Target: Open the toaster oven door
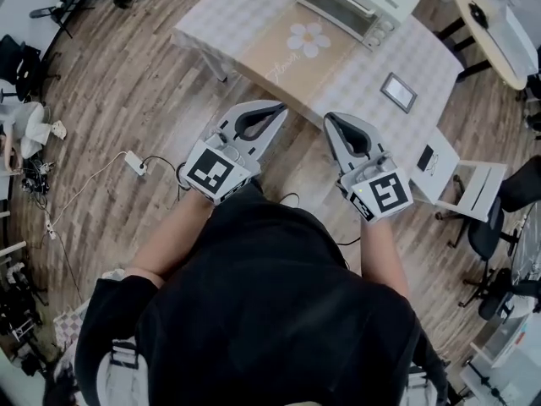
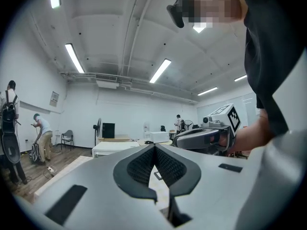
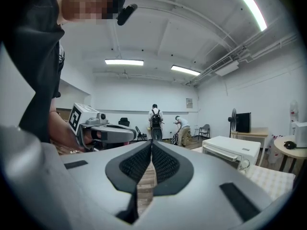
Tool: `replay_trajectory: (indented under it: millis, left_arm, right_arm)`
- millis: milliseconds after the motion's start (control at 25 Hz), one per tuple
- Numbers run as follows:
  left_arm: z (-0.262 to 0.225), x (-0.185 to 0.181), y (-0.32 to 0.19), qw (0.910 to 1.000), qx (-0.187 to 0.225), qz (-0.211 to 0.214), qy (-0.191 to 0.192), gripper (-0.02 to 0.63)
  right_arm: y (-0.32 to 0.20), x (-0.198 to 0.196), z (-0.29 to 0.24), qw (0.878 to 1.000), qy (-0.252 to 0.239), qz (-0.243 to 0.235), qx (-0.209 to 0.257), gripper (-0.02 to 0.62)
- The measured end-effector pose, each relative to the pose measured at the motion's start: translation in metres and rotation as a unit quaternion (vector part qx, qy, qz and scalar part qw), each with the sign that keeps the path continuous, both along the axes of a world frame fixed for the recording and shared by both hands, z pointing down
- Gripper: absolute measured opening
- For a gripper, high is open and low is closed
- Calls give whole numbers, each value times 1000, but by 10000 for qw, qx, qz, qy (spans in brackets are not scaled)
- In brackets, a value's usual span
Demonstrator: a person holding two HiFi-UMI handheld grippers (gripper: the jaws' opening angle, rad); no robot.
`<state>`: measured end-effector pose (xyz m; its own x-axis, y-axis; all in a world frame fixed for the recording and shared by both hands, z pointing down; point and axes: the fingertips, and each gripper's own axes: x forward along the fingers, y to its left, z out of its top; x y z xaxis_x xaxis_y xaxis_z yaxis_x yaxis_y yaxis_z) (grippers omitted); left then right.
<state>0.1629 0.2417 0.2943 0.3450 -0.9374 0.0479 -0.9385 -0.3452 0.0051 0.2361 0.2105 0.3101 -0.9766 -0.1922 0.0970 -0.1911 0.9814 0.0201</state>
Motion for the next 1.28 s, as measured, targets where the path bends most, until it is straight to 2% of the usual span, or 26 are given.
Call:
replay_trajectory:
  millis: [120,680,960,1280]
  left_arm:
    - [6,-28,-9,9997,-168,148,76,12]
    - [0,-161,-68,9936,-57,1117,189,12]
    - [13,-200,-90,9907,-309,1278,338,14]
    - [31,-199,-145,9892,-423,1373,285,14]
  right_arm:
    - [-11,-32,1,9999,48,135,11,21]
    - [-60,-156,2,9914,67,1301,-155,20]
    - [-79,-181,13,9851,228,1691,-215,21]
    - [-135,-172,35,9816,234,1858,-376,21]
